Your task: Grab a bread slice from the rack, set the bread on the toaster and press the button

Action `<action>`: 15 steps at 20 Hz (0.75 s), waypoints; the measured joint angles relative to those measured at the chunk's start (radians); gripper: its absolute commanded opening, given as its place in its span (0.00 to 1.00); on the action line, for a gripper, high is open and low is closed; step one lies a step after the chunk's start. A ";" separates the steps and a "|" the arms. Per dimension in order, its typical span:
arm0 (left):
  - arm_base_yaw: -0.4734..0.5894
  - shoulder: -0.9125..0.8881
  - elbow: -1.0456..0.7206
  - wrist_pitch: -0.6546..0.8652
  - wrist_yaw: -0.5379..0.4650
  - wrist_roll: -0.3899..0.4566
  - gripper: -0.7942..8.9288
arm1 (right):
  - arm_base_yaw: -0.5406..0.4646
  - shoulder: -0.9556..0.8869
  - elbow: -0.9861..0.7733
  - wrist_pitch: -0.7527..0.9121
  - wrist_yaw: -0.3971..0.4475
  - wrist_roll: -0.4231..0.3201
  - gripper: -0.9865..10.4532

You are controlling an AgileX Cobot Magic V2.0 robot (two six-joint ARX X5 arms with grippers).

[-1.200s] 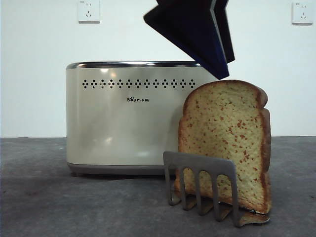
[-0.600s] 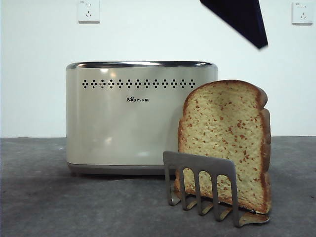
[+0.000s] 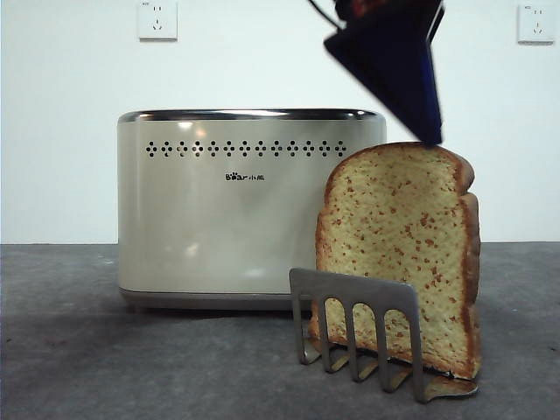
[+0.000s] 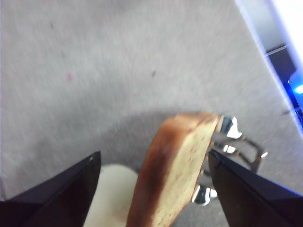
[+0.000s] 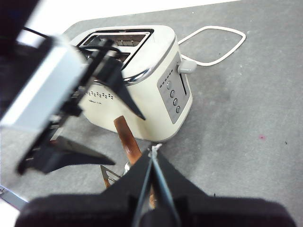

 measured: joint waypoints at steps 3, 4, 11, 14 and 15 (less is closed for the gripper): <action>0.020 0.030 0.000 -0.023 -0.002 0.000 0.47 | 0.000 0.000 0.000 0.000 -0.002 0.000 0.08; 0.021 0.031 0.000 -0.023 -0.002 0.000 0.46 | 0.000 0.000 0.000 0.000 -0.002 0.000 0.08; 0.037 0.031 -0.008 -0.023 0.019 0.000 0.38 | 0.000 0.000 0.000 0.000 -0.002 -0.023 0.08; 0.037 0.031 -0.048 -0.034 0.018 0.008 0.23 | 0.000 0.000 0.000 0.000 -0.002 -0.023 0.08; 0.037 0.031 -0.049 -0.037 0.018 0.016 0.16 | 0.000 0.000 0.000 0.000 -0.002 -0.023 0.08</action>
